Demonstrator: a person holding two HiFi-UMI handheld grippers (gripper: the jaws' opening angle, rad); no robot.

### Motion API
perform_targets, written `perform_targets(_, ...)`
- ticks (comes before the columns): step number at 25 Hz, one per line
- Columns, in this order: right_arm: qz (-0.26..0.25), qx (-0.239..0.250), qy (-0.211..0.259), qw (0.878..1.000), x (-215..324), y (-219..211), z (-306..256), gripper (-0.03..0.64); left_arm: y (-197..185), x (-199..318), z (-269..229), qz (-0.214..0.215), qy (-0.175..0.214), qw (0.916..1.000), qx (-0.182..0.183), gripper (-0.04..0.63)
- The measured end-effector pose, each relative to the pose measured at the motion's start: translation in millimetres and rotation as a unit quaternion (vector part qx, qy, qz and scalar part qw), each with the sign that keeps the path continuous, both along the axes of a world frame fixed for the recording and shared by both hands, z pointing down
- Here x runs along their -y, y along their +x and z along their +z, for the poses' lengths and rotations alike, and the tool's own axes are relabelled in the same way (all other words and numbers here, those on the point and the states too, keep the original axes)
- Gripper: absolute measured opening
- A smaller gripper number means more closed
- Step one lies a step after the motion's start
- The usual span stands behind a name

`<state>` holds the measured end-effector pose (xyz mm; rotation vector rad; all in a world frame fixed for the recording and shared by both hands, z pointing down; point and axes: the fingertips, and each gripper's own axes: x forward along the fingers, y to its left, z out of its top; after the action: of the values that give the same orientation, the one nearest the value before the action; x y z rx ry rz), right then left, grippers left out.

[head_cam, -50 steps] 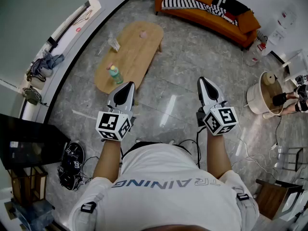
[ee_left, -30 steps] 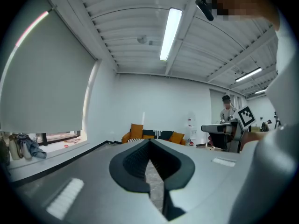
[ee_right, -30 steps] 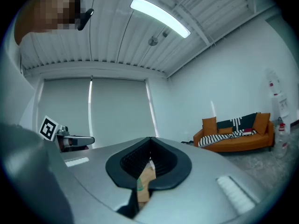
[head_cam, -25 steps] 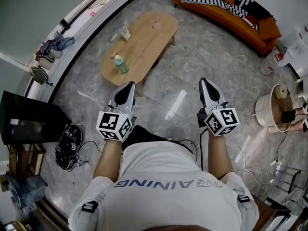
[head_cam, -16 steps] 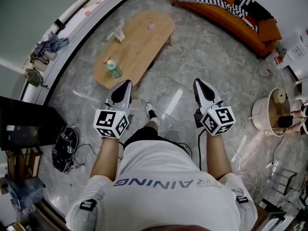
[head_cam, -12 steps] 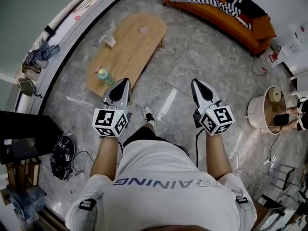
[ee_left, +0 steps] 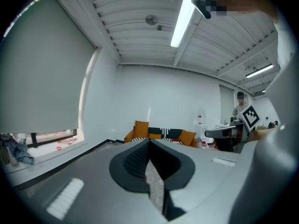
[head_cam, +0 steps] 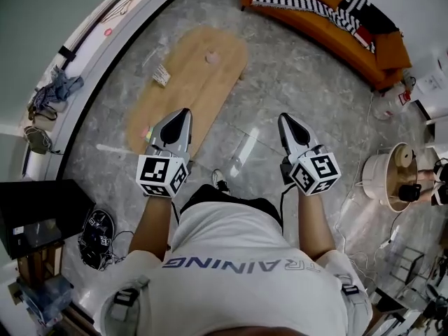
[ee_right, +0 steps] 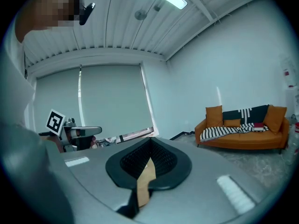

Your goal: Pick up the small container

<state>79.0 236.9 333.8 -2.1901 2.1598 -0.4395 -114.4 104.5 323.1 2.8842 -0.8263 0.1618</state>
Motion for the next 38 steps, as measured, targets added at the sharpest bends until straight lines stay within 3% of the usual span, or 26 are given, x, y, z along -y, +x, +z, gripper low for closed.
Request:
perform_targets(10, -0.049, -0.005, -0.005, 0.999, 82.8, 21.1, -1.8, 0.014, 14.4, 58.9, 4.9, -0.035, -0.018, 0.9992, -0.003, 0.000)
perform_targets(16, -0.097, 0.011, 0.003, 0.995, 139.0, 58.3, 9.5, 0.014, 41.8, 95.3, 12.4, -0.090, -0.021, 0.9957, 0.004, 0.000)
perform_targets(22, -0.154, 0.010, 0.005, 0.988, 198.5, 131.4, 8.7, 0.014, 101.6, 125.3, 8.1, -0.150, -0.025, 0.9884, 0.009, 0.000)
perform_targets(28, -0.215, 0.006, 0.006, 0.977, 248.6, 195.5, 6.6, 0.014, 150.7, 147.0, 3.4, -0.220, -0.026, 0.9749, 0.013, 0.000)
perform_targets(32, -0.249, -0.006, 0.013, 0.968, 279.4, 204.6, 4.1, 0.014, 157.4, 161.6, 0.2, -0.255, -0.024, 0.9664, 0.018, 0.000)
perform_targets(38, -0.266, -0.009, 0.018, 0.964, 317.0, 200.9, 0.7, 0.014, 150.6, 180.7, -5.8, -0.278, -0.018, 0.9601, 0.023, 0.000)
